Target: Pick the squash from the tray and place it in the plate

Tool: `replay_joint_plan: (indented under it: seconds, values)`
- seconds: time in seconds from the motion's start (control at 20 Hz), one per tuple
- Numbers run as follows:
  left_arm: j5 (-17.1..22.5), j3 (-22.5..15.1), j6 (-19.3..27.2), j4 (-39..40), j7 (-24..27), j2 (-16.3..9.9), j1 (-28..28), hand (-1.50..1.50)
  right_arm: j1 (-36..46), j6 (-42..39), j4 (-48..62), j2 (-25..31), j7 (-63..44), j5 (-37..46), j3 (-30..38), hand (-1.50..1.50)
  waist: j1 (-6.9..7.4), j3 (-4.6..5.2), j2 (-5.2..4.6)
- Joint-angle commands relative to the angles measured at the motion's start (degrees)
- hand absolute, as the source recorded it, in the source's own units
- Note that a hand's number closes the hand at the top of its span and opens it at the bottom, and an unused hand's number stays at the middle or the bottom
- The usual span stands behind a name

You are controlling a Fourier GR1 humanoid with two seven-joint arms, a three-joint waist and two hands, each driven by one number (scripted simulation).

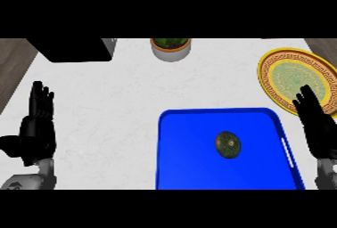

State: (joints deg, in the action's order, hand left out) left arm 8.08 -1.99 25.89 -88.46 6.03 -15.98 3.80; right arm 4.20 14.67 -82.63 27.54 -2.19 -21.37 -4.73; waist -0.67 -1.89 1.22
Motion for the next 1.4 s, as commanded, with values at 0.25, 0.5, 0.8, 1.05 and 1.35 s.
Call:
replay_joint_plan:
  seconds: [0.25,0.5,0.8,1.05,1.35]
  values:
    - [-0.10,-7.26,-9.40,3.41,-6.67,-2.79,2.39,0.00,13.29,-32.31,-6.74,-0.72,7.47,-7.16,-12.62,1.50,5.74,1.24,-2.76]
    - [2.80,-7.51,-13.62,5.05,-12.53,-4.00,4.35,0.00,10.54,-32.50,5.32,-0.50,31.39,0.17,-7.69,-1.50,2.81,1.24,-2.96]
    - [3.78,-7.04,-15.76,6.95,-12.82,-4.14,5.26,0.00,12.93,-42.50,17.31,5.54,51.99,17.84,-14.20,-1.50,3.05,1.56,-2.32]
    - [4.51,-5.57,-16.28,7.19,-14.84,-4.60,6.97,0.00,18.04,-41.06,25.32,10.00,61.48,27.23,-16.96,-1.50,2.44,1.71,-1.89]
    - [3.89,-3.98,-18.24,10.91,-11.10,-4.12,5.59,0.00,24.10,-36.22,30.61,7.60,61.92,33.21,-19.42,-1.50,1.63,1.85,-1.49]
